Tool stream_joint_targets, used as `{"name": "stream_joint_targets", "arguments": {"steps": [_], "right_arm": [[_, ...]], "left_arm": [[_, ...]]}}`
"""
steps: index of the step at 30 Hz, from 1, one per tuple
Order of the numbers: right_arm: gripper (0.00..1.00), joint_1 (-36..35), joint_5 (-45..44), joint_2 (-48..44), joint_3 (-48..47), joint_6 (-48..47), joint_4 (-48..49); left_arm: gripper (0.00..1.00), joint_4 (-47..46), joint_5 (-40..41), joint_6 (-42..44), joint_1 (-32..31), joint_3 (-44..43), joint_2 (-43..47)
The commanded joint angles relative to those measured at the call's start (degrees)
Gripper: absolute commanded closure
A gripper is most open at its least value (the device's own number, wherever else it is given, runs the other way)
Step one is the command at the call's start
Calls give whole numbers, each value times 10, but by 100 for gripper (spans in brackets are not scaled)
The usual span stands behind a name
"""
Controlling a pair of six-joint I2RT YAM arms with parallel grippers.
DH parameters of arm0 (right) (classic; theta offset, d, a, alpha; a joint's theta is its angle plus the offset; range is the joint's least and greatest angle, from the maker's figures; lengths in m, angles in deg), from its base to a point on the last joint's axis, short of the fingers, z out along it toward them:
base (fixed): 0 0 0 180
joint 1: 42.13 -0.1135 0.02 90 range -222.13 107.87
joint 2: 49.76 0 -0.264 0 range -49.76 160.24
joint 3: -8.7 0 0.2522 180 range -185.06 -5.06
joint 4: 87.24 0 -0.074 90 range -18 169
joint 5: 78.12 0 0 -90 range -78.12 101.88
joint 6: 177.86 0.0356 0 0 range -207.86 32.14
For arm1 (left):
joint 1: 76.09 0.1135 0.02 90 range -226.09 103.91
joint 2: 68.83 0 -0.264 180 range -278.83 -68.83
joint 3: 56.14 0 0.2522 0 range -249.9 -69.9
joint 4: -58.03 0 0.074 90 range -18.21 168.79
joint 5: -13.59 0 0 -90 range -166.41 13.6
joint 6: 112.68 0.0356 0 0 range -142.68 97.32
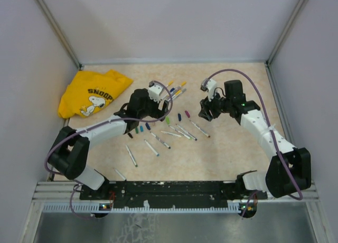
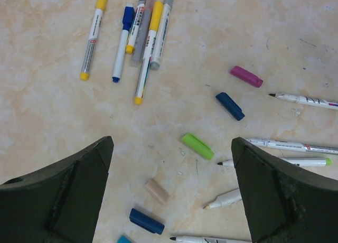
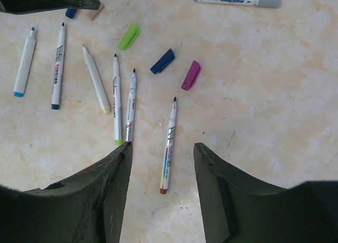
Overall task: Open the pen caps
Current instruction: Pick up the pen from the center of the board.
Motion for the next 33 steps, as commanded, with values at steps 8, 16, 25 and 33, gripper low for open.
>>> {"name": "stream_joint_targets", "arguments": {"steps": [8,16,25,33], "right_arm": [[50,-5,4,-22,-6,-10,12],[50,-5,3,-22,-7,-10,11],[50,-5,2,-21,-7,-11,10],[50,-5,3,-21,-7,-12,11]], "left_arm": [[4,30,6,26,4,-44,-29],[5,34,8,30,5,-47,-35],[7,39,1,32,7,-51,-36],[9,65,-4,34,8,-71,-57]]}}
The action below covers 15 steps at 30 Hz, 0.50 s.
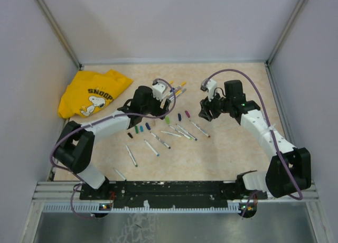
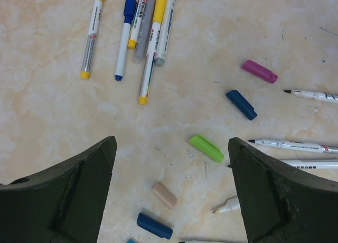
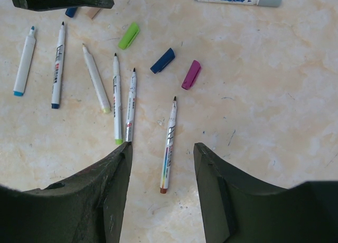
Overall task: Open the pen caps
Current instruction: Pick up the pen from the center of the board.
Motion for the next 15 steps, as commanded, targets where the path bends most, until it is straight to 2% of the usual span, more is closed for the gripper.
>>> {"name": "stream_joint_targets", "arguments": {"steps": [1,15], "right_arm": [[50,-5,3,-21,-7,-10,13],[50,-5,3,-19,-6,-9,13]], "left_arm": [[9,18,-7,10,4,-23,-15],[16,23,-11,17,6,-31,-20]]}}
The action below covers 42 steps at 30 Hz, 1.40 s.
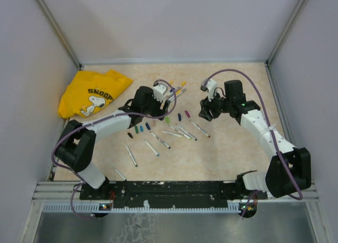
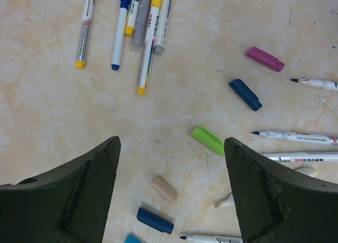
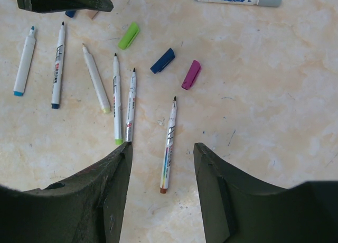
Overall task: Open the pen caps
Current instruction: Pick up the pen from the center of the board.
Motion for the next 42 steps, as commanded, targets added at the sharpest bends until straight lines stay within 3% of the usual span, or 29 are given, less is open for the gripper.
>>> {"name": "stream_joint_targets", "arguments": {"steps": [1,22,42], "right_arm": [[50,-5,3,-19,-6,-9,13],[50,-5,3,-20,-7,-10,14],[50,-4,-2,-17,-5,-10,15]], "left_arm": [[16,1,-12,13,6,-22,-5],[21,25,-34,21,10,-67,-34],[63,192,-47,101,25,-301,-231]]}}
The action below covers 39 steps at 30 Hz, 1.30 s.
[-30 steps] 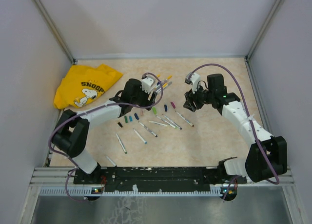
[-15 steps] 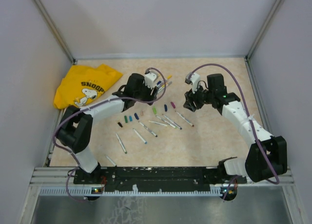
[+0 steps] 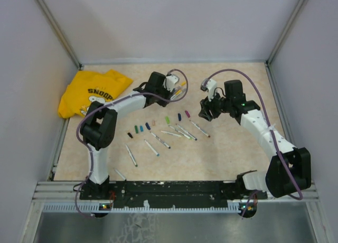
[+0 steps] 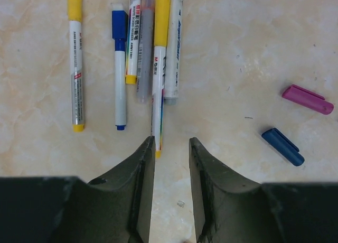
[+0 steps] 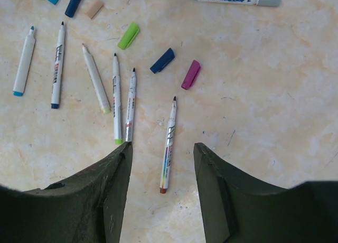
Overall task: Open the pen caps
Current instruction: Pick up the pen from the center of the board.
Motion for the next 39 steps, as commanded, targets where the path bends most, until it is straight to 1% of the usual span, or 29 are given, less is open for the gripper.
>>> {"name": "stream_joint_targets", "arguments": {"steps": [1,11,19,25,35,39], "right_arm": [[50,-4,-1,-18,-6,-10,15],[50,-4,-2,-17,-5,-10,15],[50,-5,-3,-17,-6,-10,15],[50,-4,-4,-17,-5,-10,15],[50,-4,-4,-17,-5,-10,15],[50,-4,-3,-18,-5,-10,15]], "left_arm": [[63,63,-18,38,6,-62,-37],[58,86,-17,52,11,-102,-77],[57,98,-19,56,17,-128,-99],[58,101,-23,58,20,-130,-111],[64,103,-27,58,20,-127,-123],[65,108,-21,67,20,-125,-126]]}}
